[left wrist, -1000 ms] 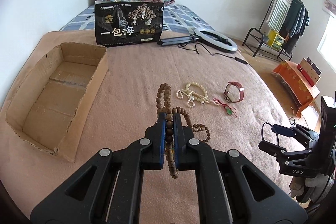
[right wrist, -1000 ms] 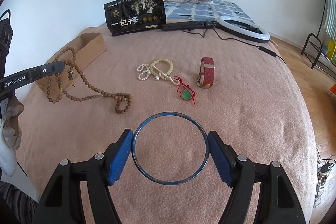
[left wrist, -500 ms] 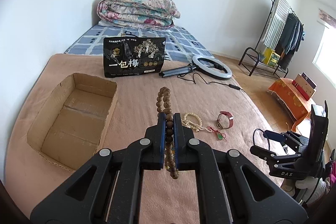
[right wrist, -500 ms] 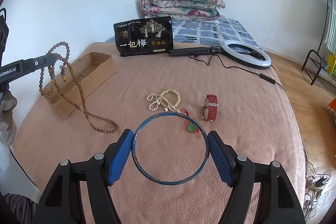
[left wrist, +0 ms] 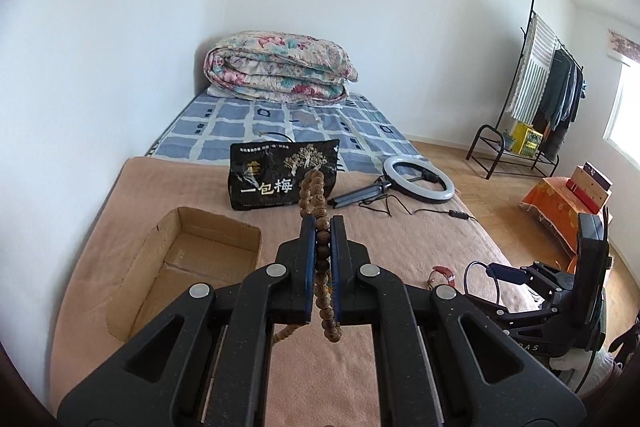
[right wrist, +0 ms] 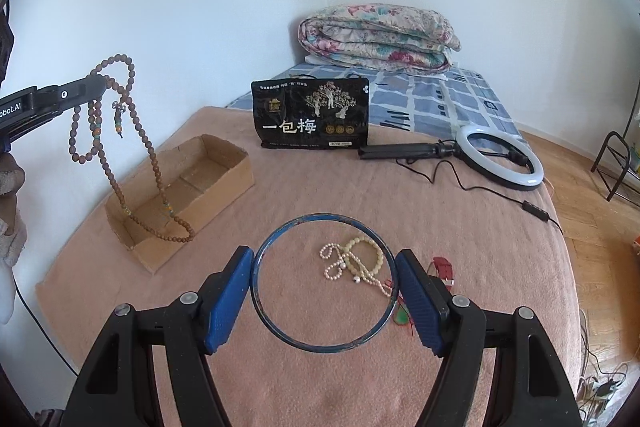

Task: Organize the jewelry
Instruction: 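Lift the bead strand and bangle and carry both over the cardboard box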

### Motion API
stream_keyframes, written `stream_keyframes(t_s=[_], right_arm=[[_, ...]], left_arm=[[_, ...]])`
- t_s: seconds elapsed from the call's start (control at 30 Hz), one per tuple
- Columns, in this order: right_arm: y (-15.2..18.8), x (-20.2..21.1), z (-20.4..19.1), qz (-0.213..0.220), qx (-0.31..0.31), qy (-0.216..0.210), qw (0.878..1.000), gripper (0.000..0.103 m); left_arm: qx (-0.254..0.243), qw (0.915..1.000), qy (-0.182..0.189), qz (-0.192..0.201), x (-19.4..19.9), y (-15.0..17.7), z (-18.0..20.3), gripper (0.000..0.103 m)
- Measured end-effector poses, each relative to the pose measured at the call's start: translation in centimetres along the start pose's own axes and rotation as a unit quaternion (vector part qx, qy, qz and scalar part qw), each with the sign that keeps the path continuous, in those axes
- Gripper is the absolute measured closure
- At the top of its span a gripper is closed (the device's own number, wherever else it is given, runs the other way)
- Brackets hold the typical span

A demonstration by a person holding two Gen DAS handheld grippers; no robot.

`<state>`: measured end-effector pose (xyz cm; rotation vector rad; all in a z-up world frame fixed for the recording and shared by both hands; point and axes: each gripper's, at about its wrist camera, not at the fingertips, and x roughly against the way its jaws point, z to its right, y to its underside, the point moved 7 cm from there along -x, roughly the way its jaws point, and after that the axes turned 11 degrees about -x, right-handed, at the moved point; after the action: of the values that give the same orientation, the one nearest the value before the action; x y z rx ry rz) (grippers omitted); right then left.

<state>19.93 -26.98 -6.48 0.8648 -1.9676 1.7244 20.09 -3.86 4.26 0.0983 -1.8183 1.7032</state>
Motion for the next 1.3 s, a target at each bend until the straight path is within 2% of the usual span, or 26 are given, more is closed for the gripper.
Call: stream_keyframes(t_s=[0.23,0.47,0.77,1.3], right_arm=[[-2.6,-1.7,-2.6,0.004,0.009,-0.018,1.0,0.029],[-4.0,-4.1,-5.6,-0.003,0.016,-0.04,0.999,0.029],[-5.3,-7.7,-9.7,-0.015,0.027,-0.066,0.997,0.029],[-4.9,-15.3,-15.9,-0.053,0.043,-0.092,0.993,0.029]], left_arm=[[0.004,0.9994,-0.029,0.02,1.1,-2.2,-3.5,0.099],[0.004,0.9986,-0.052,0.013,0.6,-1.5,-6.1,0.099],[0.021,0.9971,-0.072,-0.013,-1.0,1.7,-9.7,0.099],[0.067,0.9928,-0.07,-0.071,-4.4,9.4,-13.9,0.099]])
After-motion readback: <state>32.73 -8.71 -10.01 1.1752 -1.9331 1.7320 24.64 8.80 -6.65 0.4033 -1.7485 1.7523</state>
